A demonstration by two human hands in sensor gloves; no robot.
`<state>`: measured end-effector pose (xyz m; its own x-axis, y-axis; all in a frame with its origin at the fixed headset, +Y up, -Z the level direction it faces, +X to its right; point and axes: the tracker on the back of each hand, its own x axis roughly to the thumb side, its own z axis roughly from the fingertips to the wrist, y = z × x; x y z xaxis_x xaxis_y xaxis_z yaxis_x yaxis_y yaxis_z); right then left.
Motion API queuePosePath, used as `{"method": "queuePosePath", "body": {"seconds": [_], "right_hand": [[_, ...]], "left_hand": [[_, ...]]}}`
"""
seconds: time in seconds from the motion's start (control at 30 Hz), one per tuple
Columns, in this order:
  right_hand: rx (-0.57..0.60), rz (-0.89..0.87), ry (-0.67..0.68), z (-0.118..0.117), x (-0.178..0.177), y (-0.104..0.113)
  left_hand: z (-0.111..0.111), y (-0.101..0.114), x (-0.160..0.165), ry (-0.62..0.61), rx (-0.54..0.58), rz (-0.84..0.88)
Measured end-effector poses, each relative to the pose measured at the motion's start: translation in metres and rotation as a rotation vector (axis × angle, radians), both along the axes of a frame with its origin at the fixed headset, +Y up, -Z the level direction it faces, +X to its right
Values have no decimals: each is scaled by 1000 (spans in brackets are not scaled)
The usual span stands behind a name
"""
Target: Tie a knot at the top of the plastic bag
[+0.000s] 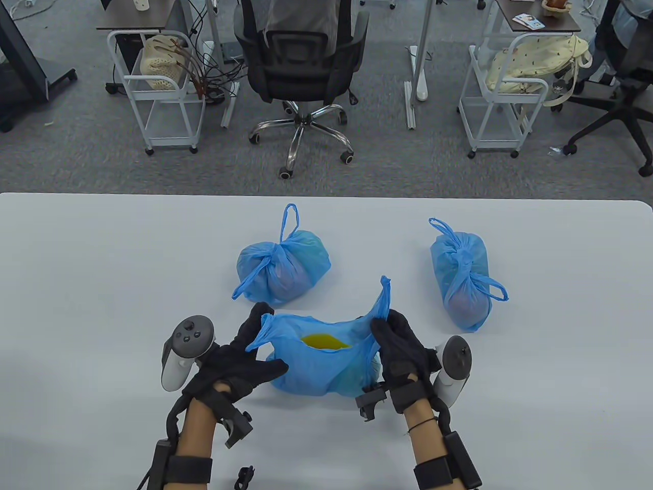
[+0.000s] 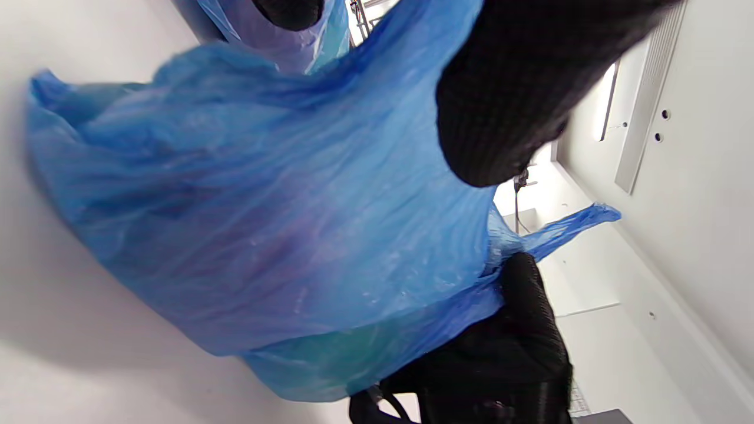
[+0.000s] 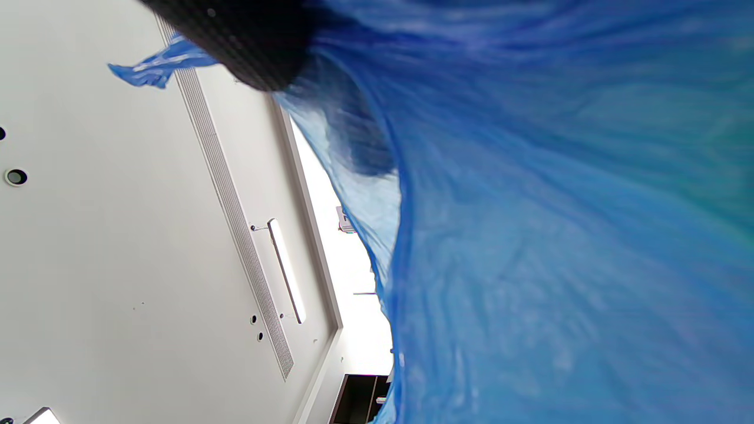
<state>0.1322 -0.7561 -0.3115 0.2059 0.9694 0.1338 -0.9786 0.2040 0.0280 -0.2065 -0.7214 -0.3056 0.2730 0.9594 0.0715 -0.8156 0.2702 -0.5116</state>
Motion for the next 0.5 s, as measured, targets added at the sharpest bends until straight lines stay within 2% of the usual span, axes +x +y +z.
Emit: {"method": "queuePosePath", "body": {"seconds": [0.27,0.4,0.5], "right_hand": [[43,37,69,4,-13,10],[73,54,97,6,-21,17],[93,63,126,7,-25,20]], "left_hand": [[6,7,23,159,187,53],[10,12,29,249,236,56],[11,8,31,310,225,122]]}}
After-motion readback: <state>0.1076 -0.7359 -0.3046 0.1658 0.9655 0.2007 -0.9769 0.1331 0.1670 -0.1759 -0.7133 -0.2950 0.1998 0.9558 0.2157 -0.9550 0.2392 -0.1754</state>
